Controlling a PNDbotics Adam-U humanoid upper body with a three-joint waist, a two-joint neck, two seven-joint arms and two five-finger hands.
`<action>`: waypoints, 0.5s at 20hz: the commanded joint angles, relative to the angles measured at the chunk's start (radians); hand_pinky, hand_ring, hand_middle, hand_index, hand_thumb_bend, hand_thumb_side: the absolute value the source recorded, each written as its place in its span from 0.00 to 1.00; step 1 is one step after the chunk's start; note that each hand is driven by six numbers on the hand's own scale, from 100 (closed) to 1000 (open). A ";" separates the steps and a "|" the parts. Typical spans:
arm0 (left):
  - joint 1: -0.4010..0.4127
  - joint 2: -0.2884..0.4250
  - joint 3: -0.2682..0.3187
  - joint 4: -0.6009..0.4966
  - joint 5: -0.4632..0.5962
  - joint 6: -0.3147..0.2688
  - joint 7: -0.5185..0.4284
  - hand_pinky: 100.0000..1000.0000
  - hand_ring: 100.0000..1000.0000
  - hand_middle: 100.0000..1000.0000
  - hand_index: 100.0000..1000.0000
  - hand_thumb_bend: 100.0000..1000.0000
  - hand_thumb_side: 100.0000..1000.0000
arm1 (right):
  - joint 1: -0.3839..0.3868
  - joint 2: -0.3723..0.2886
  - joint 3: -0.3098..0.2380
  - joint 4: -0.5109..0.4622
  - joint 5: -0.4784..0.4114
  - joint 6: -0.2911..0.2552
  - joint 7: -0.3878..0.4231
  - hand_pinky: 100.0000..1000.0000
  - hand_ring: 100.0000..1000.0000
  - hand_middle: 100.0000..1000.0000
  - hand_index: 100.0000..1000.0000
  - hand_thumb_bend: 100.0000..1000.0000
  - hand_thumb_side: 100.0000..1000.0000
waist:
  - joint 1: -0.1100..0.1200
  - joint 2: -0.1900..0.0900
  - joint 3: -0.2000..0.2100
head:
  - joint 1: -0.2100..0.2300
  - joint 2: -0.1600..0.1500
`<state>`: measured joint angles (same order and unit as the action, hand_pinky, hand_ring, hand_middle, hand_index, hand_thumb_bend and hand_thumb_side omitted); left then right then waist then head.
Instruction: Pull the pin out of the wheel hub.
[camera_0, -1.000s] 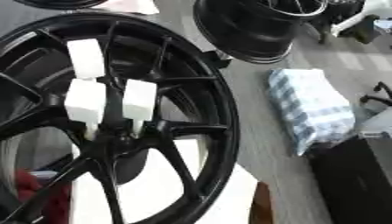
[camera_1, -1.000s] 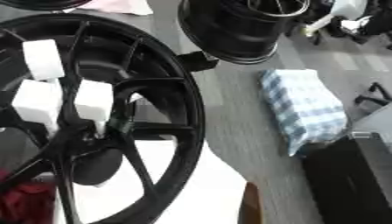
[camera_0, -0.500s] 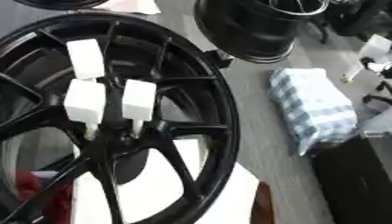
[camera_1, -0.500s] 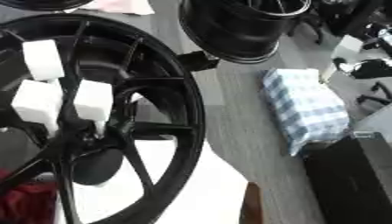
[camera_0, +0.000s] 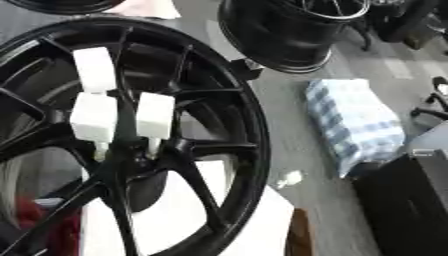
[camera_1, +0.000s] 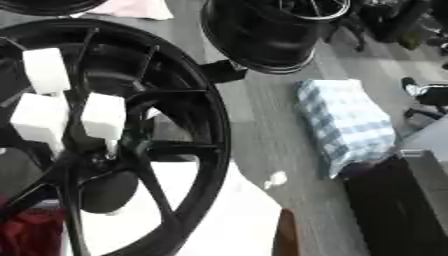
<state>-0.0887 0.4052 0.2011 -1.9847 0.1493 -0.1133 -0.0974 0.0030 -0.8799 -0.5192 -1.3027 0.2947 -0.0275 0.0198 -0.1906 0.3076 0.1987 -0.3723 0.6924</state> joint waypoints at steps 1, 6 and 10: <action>-0.007 0.014 0.001 -0.015 0.007 -0.002 -0.006 1.00 0.56 0.56 0.77 0.00 0.76 | -0.010 -0.046 0.000 0.002 0.010 0.044 -0.041 0.85 1.00 1.00 0.97 0.47 0.01 | 0.009 -0.025 0.000 | -0.006 -0.002; -0.008 0.014 0.001 -0.015 0.009 -0.003 -0.008 1.00 0.56 0.56 0.76 0.00 0.76 | -0.026 -0.038 0.012 -0.061 -0.025 0.083 -0.093 0.77 0.92 0.81 0.87 0.45 0.09 | 0.009 -0.026 0.003 | -0.009 -0.004; -0.009 0.014 -0.001 -0.015 0.009 -0.003 -0.009 1.00 0.56 0.56 0.76 0.00 0.76 | -0.045 -0.026 0.029 -0.139 -0.080 0.056 -0.144 0.70 0.76 0.62 0.80 0.24 0.20 | 0.010 -0.025 0.005 | -0.013 -0.003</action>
<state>-0.0891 0.4052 0.2007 -1.9847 0.1511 -0.1145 -0.1043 -0.0370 -0.8744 -0.4848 -1.4062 0.2344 0.0345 -0.1063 -0.1889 0.3057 0.2048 -0.3810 0.6924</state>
